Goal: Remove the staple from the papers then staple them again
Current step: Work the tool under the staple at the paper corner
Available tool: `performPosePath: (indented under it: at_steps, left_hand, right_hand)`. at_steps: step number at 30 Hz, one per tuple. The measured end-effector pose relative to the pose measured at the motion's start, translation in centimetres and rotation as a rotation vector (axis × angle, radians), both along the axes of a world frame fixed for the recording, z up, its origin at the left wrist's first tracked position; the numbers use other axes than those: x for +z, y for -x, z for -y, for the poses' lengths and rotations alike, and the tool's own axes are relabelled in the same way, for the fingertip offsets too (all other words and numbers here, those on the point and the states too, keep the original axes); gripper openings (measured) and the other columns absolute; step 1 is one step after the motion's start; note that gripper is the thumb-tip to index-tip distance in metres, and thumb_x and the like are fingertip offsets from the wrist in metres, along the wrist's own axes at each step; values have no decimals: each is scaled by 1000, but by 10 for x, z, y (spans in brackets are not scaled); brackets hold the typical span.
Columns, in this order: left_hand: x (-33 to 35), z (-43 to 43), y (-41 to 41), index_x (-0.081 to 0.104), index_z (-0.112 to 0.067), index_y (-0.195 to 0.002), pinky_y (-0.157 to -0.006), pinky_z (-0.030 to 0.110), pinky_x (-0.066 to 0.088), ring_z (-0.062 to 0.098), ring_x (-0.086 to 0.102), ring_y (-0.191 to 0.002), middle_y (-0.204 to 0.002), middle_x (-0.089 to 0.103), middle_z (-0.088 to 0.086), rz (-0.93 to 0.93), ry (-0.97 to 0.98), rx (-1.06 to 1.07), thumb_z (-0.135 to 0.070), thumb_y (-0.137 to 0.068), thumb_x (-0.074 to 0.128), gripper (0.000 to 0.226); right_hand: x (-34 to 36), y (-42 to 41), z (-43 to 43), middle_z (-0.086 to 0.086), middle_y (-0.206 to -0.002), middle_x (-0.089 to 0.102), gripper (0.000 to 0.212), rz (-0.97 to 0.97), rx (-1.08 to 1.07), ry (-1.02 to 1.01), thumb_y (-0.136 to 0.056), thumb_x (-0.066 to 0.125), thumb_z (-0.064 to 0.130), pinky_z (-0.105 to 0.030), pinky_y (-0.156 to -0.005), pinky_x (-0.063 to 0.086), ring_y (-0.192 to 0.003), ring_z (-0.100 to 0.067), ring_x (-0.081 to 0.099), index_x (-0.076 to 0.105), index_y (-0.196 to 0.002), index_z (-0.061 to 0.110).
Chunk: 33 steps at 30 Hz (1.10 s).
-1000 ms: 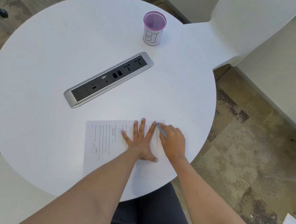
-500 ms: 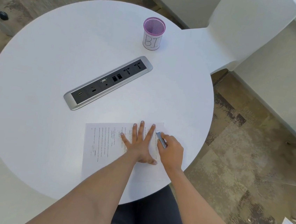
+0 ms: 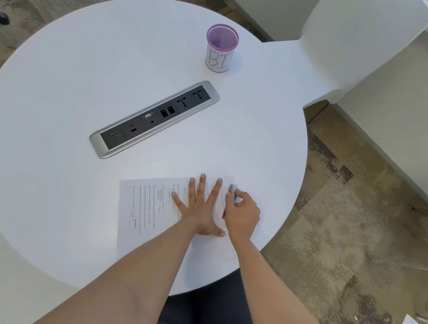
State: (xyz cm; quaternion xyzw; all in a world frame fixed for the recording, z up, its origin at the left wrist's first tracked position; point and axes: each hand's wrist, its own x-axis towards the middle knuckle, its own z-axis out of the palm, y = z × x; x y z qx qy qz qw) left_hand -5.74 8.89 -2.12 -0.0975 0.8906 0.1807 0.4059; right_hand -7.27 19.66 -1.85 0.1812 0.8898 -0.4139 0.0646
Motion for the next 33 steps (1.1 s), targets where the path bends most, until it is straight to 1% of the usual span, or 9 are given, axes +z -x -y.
performPosePath:
  at_steps: [3, 8, 10, 15, 19, 24, 27, 30, 33]
  left_hand:
    - [1, 1, 0, -52, -51, -124, -73, 63, -42, 19, -69, -108, -126, -69, -8, 5, 9, 1, -68, -56, 80, 150]
    - [1, 0, 0, -52, -50, -125, -74, 63, -41, 19, -69, -107, -126, -69, -8, 1, -2, -1, -67, -58, 80, 149]
    - [1, 0, 0, -51, -50, -126, -74, 63, -40, 19, -69, -107, -126, -69, -8, 3, -3, 0, -67, -58, 80, 149]
    - [0, 0, 0, -51, -49, -126, -78, 66, -38, 21, -68, -109, -125, -70, -7, 1, -2, 3, -68, -58, 79, 148]
    - [-1, 0, 0, -53, -50, -123, -91, 72, -29, 22, -66, -111, -124, -71, -7, -5, -6, 12, -69, -58, 78, 148]
    - [0, 1, 0, -52, -51, -125, -86, 70, -33, 21, -67, -109, -124, -70, -8, -3, -17, 8, -68, -57, 79, 149]
    - [0, 1, -1, -51, -50, -126, -76, 64, -39, 19, -69, -106, -126, -69, -8, 1, -4, 4, -67, -57, 80, 149]
    - [1, 0, -1, -51, -50, -127, -74, 62, -42, 19, -68, -108, -128, -68, -8, 0, -1, 2, -66, -59, 80, 149]
    - [1, 0, -1, -50, -50, -127, -74, 62, -42, 19, -68, -109, -128, -68, -8, -1, -2, 1, -66, -58, 80, 149]
  right_hand:
    - [-2, 2, -9, 3, -50, 58, 20, -44, -39, 43, -92, 63, 34, -18, -52, 47, -50, -11, 61, 67, -90, 14]
    - [-3, 5, -23, -2, -97, 73, 33, 7, 220, -97, -89, 68, 26, -27, -82, 51, -83, -14, 66, 68, -119, 12]
    - [-3, 5, -23, -1, -105, 73, 32, 4, 296, -142, -88, 68, 25, -22, -81, 46, -91, -16, 67, 68, -118, 12]
    - [-3, 7, -15, 0, -79, 69, 15, -77, 413, -217, -89, 65, 20, -24, -60, 45, -66, -14, 59, 72, -102, 17]
    - [-7, 7, -7, 1, -74, 67, 7, -64, 400, -269, -89, 64, 20, -26, -55, 41, -63, -15, 58, 67, -94, 16]
    - [-12, -3, 0, 1, -64, 66, 18, -25, 116, -42, -93, 58, 36, -27, -56, 48, -55, -10, 62, 60, -96, 19]
    - [-7, 9, -8, 0, -53, 61, 20, -88, -62, 46, -92, 59, 39, -18, -49, 42, -48, -8, 59, 58, -100, 20]
    - [-2, 19, -17, 5, -51, 55, 14, -114, 107, 14, -90, 65, 34, -25, -50, 46, -48, -12, 59, 62, -98, 23]
    - [0, 18, -21, 12, -62, 57, 18, -86, 262, -122, -87, 68, 32, -21, -58, 42, -56, -9, 57, 65, -101, 20]
